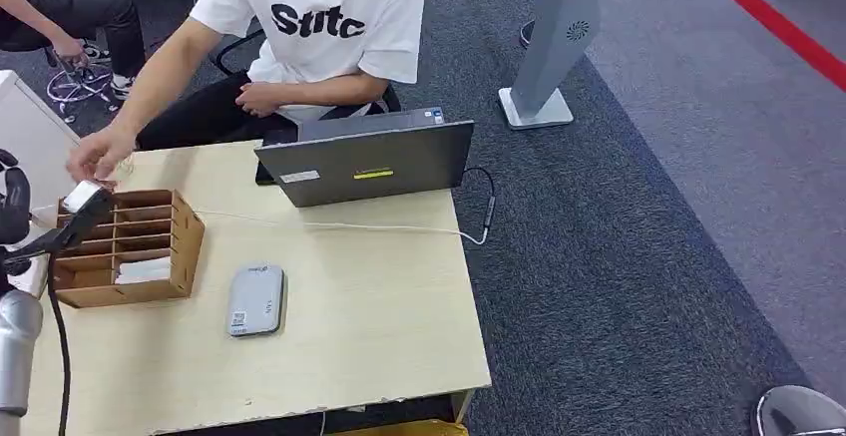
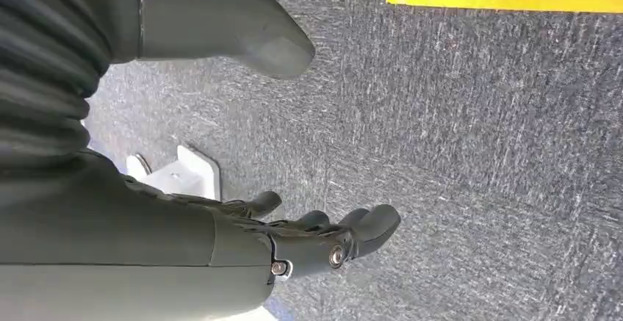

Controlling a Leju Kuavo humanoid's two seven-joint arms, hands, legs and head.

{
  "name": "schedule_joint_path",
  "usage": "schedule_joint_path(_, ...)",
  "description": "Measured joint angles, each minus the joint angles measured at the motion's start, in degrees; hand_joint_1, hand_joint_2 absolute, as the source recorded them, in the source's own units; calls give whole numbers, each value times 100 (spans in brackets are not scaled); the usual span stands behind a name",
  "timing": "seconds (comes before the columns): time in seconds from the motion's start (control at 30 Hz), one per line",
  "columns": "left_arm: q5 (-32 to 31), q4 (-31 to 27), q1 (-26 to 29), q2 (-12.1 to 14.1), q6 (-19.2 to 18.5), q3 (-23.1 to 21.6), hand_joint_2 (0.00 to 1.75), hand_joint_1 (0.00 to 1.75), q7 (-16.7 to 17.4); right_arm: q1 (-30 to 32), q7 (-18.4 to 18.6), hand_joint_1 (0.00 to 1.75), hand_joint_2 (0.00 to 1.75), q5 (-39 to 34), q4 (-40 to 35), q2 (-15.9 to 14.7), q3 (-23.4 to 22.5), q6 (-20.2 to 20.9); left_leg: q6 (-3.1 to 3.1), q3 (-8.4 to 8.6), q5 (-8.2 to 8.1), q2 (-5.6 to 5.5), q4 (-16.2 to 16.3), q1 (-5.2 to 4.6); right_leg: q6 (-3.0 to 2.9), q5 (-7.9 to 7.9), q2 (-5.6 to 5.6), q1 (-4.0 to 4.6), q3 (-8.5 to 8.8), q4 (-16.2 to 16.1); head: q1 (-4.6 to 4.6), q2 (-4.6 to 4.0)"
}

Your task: Pass the card to the sensor for recognition and then transmit it.

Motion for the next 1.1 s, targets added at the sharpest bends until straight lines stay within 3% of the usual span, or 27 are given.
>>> schedule_joint_path(0.63,-236,-7,-36,15,28,0,175,175,101,-4,2,0,175,-9,9,0,42,2,0,1,0,0,0,0,0,0,0,0,0,0,-2,0)
schedule_joint_path(0.67,-236,-6,-36,13,31,0,175,19,101,-4,4,0,175,-9,9,0,42,2,0,1,0,0,0,0,0,0,0,0,0,0,-2,0)
schedule_joint_path(0.7,-236,-6,-36,13,35,0,175,0,101,-4,6,0,175,-9,9,0,42,4,0,1,0,0,0,0,0,0,0,0,0,0,-2,0)
schedule_joint_path(0.97,-149,-4,50,-2,380,2,175,0,72,-6,70,0,175,-4,9,0,109,15,0,0,0,0,0,0,0,0,0,0,0,0,-2,0)
schedule_joint_path(1.1,287,-46,196,-37,511,4,175,0,-195,-7,70,0,175,-31,9,0,138,7,0,-1,0,0,0,0,0,0,0,0,0,0,-2,0)
